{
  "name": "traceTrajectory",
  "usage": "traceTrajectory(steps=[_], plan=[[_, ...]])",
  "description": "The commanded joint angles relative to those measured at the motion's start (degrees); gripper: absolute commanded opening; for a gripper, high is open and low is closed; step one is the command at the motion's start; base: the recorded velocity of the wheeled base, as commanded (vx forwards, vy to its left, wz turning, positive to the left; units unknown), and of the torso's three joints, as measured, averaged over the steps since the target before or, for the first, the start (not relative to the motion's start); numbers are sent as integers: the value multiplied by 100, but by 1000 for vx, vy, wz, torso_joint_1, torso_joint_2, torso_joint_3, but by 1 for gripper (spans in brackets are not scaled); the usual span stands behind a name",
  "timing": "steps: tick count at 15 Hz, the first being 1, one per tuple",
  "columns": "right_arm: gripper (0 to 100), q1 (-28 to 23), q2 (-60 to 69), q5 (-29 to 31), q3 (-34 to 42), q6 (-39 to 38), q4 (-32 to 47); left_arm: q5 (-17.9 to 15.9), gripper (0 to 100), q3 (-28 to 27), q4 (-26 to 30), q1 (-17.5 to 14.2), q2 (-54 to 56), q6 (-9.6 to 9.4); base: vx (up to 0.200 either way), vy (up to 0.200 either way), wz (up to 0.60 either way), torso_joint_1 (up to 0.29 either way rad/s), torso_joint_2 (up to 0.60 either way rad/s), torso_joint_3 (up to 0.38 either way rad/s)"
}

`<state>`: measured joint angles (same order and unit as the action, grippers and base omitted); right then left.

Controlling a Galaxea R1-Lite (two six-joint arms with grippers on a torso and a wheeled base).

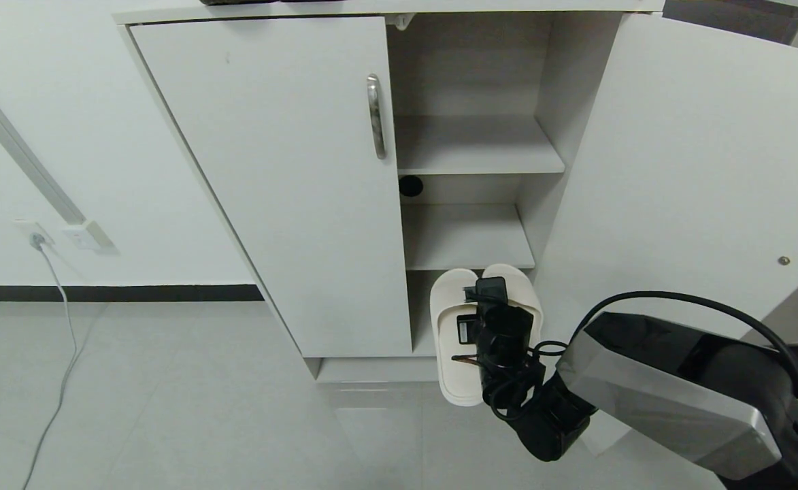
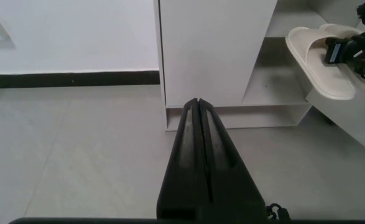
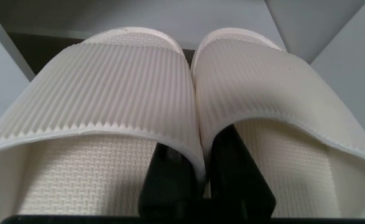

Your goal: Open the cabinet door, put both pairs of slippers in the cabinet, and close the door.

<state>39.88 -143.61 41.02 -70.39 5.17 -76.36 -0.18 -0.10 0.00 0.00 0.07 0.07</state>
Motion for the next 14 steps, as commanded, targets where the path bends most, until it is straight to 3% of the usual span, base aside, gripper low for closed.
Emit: traceTrajectory(steps=[1,11,14], plan=[[0,3,26,-6,8,2,7,1,0,1,0,0,-7,1,200,0,0,-2,7,7],[0,-15,43,2,-1,2,7,9,0,1,0,0,-7,10,200,0,0,0,5,3],[0,-15,34,-6,-1,2,25,18,0,1,0,0,-7,19,0,0,0,0,0,0]])
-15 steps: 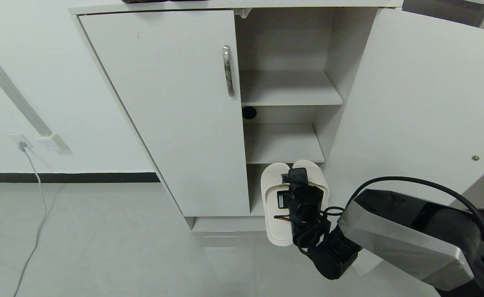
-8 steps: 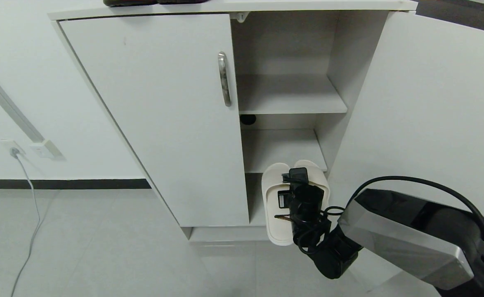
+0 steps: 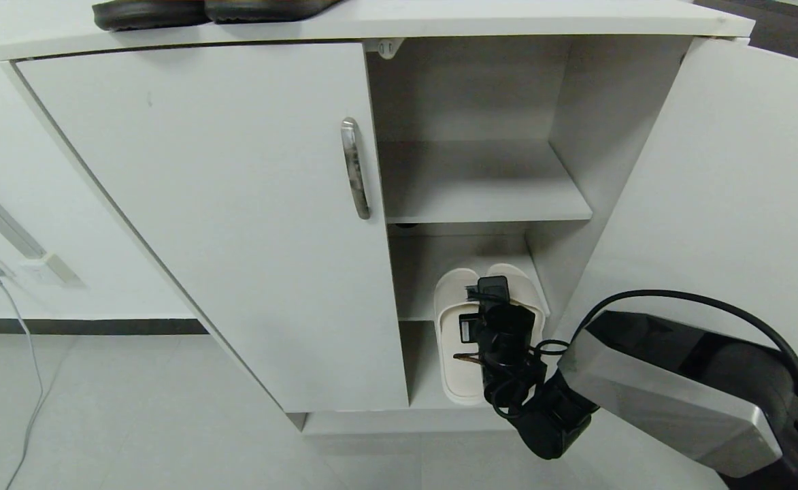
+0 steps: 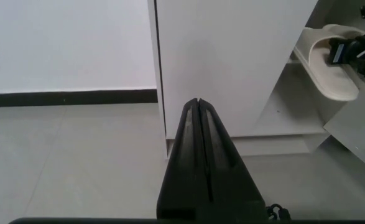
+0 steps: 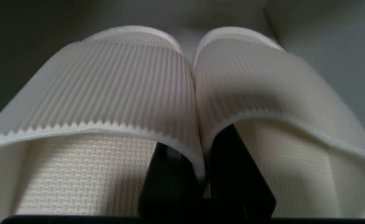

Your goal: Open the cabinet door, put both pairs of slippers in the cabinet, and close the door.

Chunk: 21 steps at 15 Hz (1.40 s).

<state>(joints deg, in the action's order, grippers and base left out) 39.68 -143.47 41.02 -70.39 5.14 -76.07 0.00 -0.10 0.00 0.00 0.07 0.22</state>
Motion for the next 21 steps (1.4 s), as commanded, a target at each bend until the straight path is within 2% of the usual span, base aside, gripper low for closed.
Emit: traceTrajectory(steps=[1,6,9,14,16,20,21], plan=[[0,-13,21,-6,-10,4,-4,0,0,1,0,0,-7,4,0,0,0,0,0,0],[0,-127,21,-50,-45,-31,4,0,0,1,0,0,-7,4,0,0,0,0,0,0],[0,-118,12,-50,-36,-31,4,9,0,1,0,0,-7,4,200,0,0,-1,7,2],[0,-57,3,-50,-98,-31,48,9,0,1,0,0,-7,13,0,0,0,0,0,0],[0,-74,3,-50,-203,-145,312,9,0,1,0,0,-7,13,0,0,0,0,0,0],[0,-127,3,-253,-819,-646,1411,18,0,1,0,0,-7,13,0,0,0,0,0,0],[0,-127,3,-253,-819,-646,1411,18,0,1,0,0,-7,13,0,0,0,0,0,0]])
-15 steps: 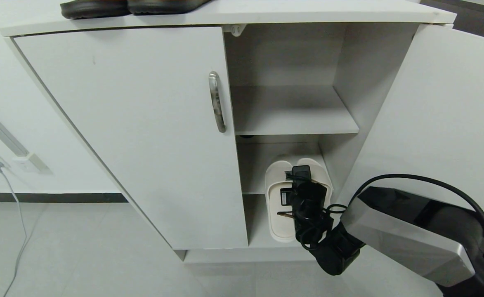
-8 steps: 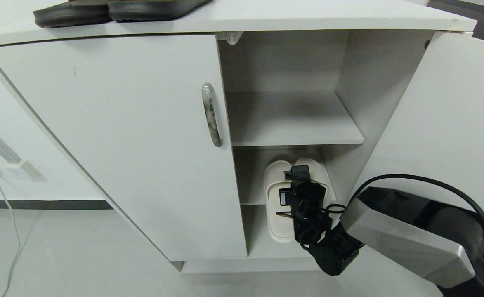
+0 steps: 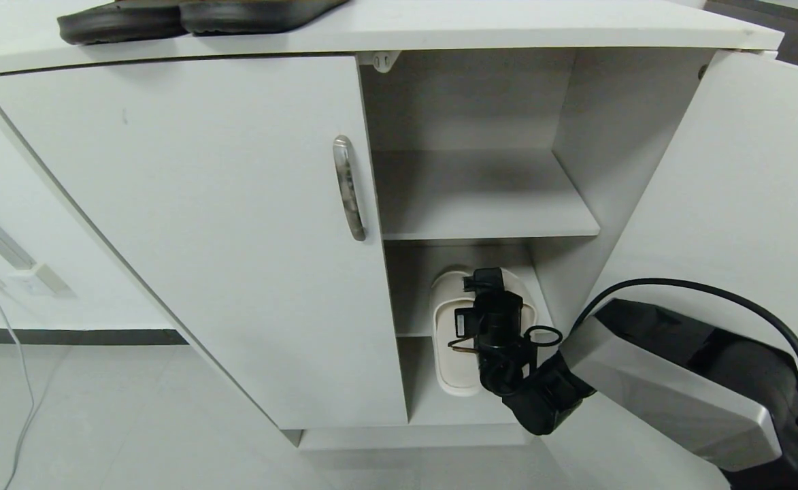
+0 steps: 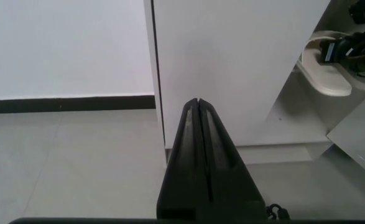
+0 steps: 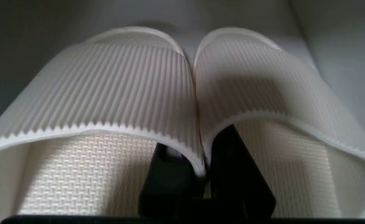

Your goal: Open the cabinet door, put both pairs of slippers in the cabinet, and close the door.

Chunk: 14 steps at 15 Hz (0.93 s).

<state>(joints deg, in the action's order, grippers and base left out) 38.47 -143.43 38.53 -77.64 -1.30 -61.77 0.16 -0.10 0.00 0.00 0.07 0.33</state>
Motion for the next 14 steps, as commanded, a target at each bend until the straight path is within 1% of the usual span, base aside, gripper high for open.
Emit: traceTrajectory(steps=[1,4,9,12,14], plan=[[0,-68,-9,-65,-445,-28,271,2,0,1,0,0,-7,2,0,0,0,0,0,0],[0,-174,-9,-241,-867,-28,780,2,0,1,0,0,-7,2,0,0,0,0,0,0],[0,-288,-238,-250,-1737,-133,1361,2,0,1,0,0,-7,2,0,0,0,0,0,0],[0,-288,-343,-276,-1851,-133,1492,2,0,1,0,0,-7,2,0,0,0,0,0,0],[0,-297,-431,-487,-1869,-89,1466,2,0,1,0,0,-7,2,0,0,0,0,0,0]])
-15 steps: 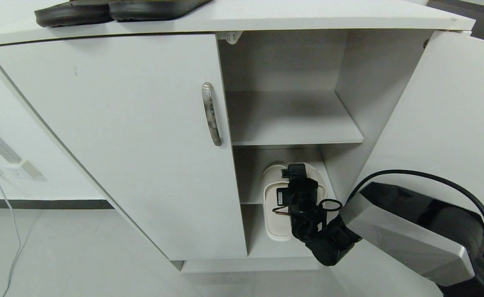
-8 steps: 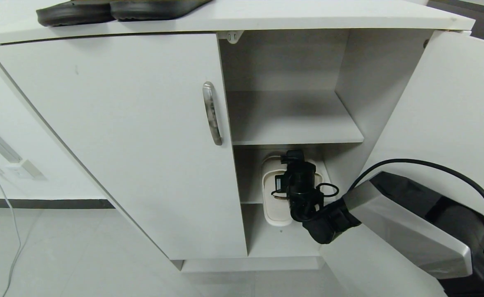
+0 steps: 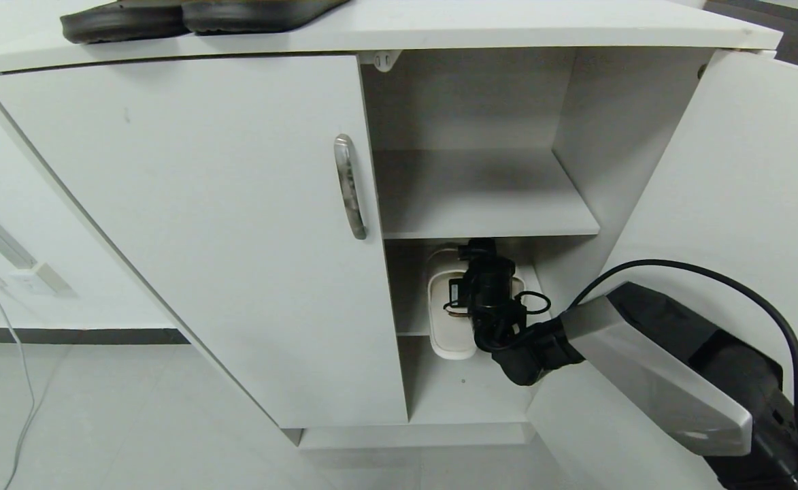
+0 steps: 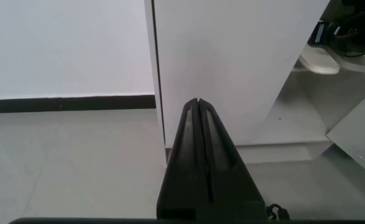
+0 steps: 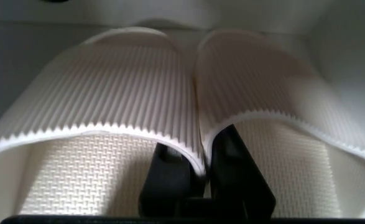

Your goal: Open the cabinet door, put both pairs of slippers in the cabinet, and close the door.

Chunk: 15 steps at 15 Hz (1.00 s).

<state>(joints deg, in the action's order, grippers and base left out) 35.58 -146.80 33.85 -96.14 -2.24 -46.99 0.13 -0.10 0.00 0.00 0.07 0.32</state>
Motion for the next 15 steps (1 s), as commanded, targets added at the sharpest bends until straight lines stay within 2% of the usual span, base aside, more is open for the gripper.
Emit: traceTrajectory(steps=[1,9,10,14,15], plan=[[0,-8,-121,-19,-54,5,-11,4,0,1,0,0,-7,3,0,0,0,0,0,0],[0,-34,-244,-2,-125,13,-55,4,0,1,0,0,-7,12,0,0,0,0,0,0],[100,-34,-253,-2,-125,13,-55,4,0,1,0,0,-7,12,0,0,0,0,0,0],[100,-25,-200,16,69,13,-64,4,0,1,0,0,-7,21,0,0,0,0,0,0],[100,1,-68,16,323,13,-187,4,0,1,0,0,-7,12,0,0,0,0,0,0]])
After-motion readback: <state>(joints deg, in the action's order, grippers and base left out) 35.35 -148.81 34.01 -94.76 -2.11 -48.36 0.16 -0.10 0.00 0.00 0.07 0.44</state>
